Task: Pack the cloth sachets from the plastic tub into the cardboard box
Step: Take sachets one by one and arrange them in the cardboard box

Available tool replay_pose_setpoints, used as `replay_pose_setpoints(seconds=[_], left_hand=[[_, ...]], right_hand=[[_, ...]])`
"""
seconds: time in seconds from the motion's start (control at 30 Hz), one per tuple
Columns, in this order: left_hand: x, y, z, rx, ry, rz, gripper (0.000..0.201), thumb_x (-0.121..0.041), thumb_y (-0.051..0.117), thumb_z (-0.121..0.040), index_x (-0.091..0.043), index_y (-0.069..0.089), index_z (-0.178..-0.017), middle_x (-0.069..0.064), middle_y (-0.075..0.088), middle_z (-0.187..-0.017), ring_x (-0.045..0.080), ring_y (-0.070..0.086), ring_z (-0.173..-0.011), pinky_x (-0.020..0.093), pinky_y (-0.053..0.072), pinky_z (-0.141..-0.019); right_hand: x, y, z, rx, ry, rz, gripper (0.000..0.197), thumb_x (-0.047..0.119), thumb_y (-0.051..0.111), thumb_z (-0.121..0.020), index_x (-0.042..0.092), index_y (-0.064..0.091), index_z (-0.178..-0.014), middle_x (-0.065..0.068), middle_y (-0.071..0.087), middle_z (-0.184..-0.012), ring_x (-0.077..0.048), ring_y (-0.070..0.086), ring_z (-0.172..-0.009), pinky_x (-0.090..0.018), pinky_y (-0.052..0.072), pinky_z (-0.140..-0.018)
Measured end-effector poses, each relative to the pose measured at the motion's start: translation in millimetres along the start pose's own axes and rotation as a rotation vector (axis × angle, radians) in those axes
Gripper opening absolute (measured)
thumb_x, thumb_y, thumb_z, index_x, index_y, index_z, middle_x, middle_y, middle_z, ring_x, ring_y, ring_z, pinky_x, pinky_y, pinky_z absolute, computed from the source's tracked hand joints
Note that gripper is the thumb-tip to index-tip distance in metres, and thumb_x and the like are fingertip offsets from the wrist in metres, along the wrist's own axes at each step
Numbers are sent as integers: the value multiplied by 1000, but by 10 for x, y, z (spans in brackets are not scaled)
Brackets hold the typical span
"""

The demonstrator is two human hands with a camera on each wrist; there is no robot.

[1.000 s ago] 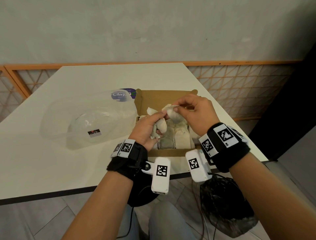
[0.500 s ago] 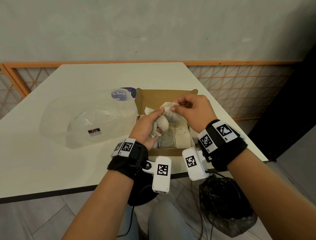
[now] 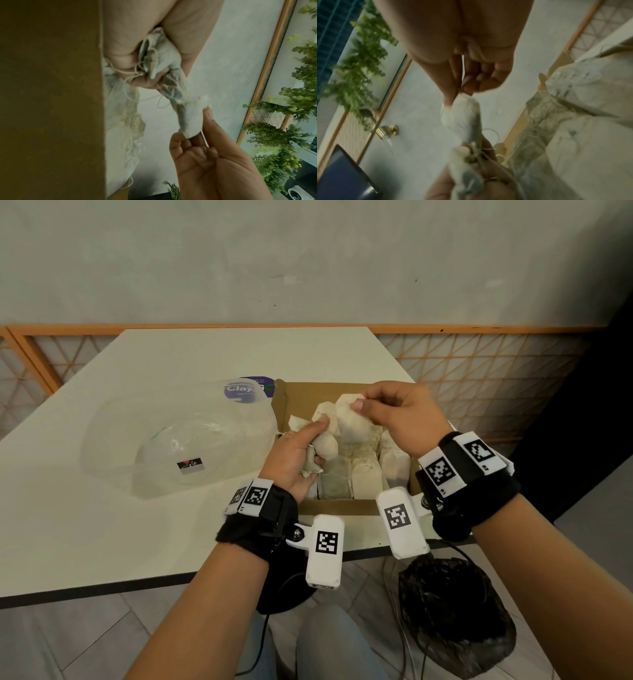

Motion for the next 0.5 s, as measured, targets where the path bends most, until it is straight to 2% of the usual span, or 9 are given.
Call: replay_pose_setpoints(seconds=[0.03, 0.1, 0.17, 0.23, 0.33, 0.43, 0.5], left_hand=[[2, -4, -6, -5, 2, 8, 13, -23, 62, -90, -12, 63, -82, 2, 56, -68, 5, 48, -44, 14, 36, -35], [-2, 6, 5, 5, 19, -19, 15, -23, 60, -90, -9, 66, -89, 4, 59, -72, 7, 53, -48, 16, 38, -39], [-2, 23, 22, 21, 28, -49, 19, -23, 60, -91, -6, 67, -96, 6, 63, -73, 11, 58, -55, 19, 41, -43], [-14, 38, 48, 23, 35, -49, 16, -19, 58, -92, -5, 64, -87, 3, 63, -61, 9, 58, -50, 18, 42, -42], [-18, 35, 58, -4, 46, -51, 17, -14, 60, -91, -10, 61, -74, 0, 59, -53, 7, 56, -45, 17, 42, -40], [-16, 32, 62, -13, 51, -55, 13, -13, 62, -89, -12, 61, -76, 1, 62, -60, 9, 59, -51, 17, 44, -40], [-18, 32, 58, -6, 46, -48, 9, -14, 64, -88, -13, 63, -79, 2, 63, -64, 10, 60, -54, 18, 45, -41]], right_hand=[[-9, 35, 20, 65, 26, -18, 6, 8, 70, -79, 11, 68, -83, -10, 65, -83, -17, 59, -80, -30, 50, -81], [-11, 125, 68, 181, 50, 21, 8, 6, 69, -79, 8, 67, -87, -13, 65, -83, -15, 59, -76, -21, 50, -75], [-5, 162, 77, 174, 23, 112, 13, 6, 70, -79, 9, 67, -91, -12, 60, -77, -9, 54, -66, -11, 46, -64], [-9, 154, 50, 119, -14, 188, 22, 8, 71, -79, 14, 64, -99, -6, 54, -69, 0, 48, -54, -6, 42, -59], [-21, 141, 15, 92, -31, 271, 25, 13, 72, -79, 15, 65, -103, 1, 53, -67, 0, 48, -56, -8, 42, -62], [-10, 99, -11, 72, -42, 331, 16, 14, 73, -78, 13, 69, -93, 5, 58, -70, -3, 52, -65, -17, 46, -71], [1, 33, -31, 42, -40, 333, 12, 15, 73, -77, 13, 70, -88, 6, 61, -73, -5, 55, -69, -19, 47, -73]])
Point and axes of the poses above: each hand's wrist, its own z-axis away from the middle knuckle, its own y-axis out of the palm, x = y × z, the point moved 5 cm from there along -z, towards the middle knuckle
